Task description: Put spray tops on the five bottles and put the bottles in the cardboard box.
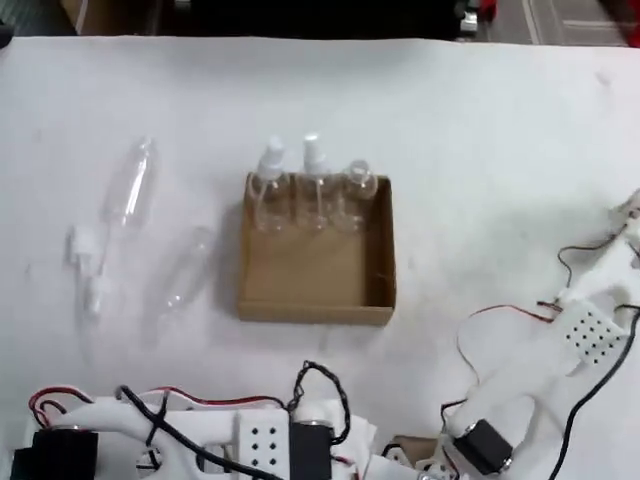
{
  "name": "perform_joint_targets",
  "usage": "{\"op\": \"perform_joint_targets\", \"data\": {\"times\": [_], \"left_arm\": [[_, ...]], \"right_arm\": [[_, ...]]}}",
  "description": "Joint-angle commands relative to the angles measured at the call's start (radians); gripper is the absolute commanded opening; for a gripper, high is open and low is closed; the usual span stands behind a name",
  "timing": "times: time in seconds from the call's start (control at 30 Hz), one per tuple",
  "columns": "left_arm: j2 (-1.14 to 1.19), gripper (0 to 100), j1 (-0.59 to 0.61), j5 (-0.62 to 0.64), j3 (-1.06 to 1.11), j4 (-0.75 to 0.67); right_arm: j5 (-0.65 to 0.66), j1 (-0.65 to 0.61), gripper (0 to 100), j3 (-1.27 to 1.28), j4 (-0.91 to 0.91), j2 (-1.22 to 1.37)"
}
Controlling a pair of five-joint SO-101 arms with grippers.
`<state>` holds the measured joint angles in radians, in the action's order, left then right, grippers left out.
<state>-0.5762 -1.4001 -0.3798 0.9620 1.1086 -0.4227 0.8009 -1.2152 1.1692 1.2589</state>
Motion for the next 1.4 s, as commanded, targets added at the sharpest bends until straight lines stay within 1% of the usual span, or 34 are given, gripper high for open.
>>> {"op": "perform_joint_targets", "data": {"times": [0.0, 0.17, 0.27, 0.37, 0.47, 0.6, 0.73, 0.8, 0.9, 0.97, 1.17, 1.27, 1.37], "left_arm": [[-0.030, 2, -0.022, 0.012, -0.009, -0.052], [-0.030, 2, -0.058, 0.025, -0.011, -0.074], [-0.030, 2, -0.133, 0.080, -0.009, -0.071], [-0.030, 2, -0.176, 0.089, -0.012, -0.071], [-0.030, 2, -0.157, 0.091, -0.014, -0.069], [-0.010, 2, -0.151, 0.094, -0.009, -0.071], [0.107, 3, -0.145, 0.117, -0.035, -0.071], [0.186, 7, -0.127, 0.133, -0.080, -0.049], [0.289, 20, -0.082, 0.270, -0.196, 0.063], [0.337, 26, -0.077, 0.282, -0.256, 0.114], [0.317, 26, -0.131, 0.290, -0.269, 0.117], [0.285, 26, -0.124, 0.292, -0.269, 0.115], [0.280, 26, -0.085, 0.290, -0.261, 0.101]], "right_arm": [[-0.003, 0.119, 2.5, -0.018, -0.074, 0.002], [-0.003, 0.177, 3.9, -0.018, -0.180, 0.030], [-0.003, 0.176, 5.2, -0.018, -0.213, 0.056], [0.023, 0.154, 5.2, -0.018, -0.217, 0.077], [0.074, 0.120, 5.1, -0.018, -0.214, 0.097], [0.074, 0.110, 5.1, -0.018, -0.211, 0.117], [0.074, 0.110, 5.1, -0.018, -0.196, 0.119], [0.074, 0.108, 5.1, -0.018, -0.189, 0.119], [0.081, 0.099, 5.1, -0.015, -0.189, 0.120], [0.081, 0.099, 5.1, -0.012, -0.189, 0.120], [0.083, 0.099, 5.1, -0.011, -0.189, 0.120], [0.083, 0.101, 5.1, -0.011, -0.188, 0.120], [0.083, 0.102, 5.1, -0.009, -0.188, 0.120]]}}
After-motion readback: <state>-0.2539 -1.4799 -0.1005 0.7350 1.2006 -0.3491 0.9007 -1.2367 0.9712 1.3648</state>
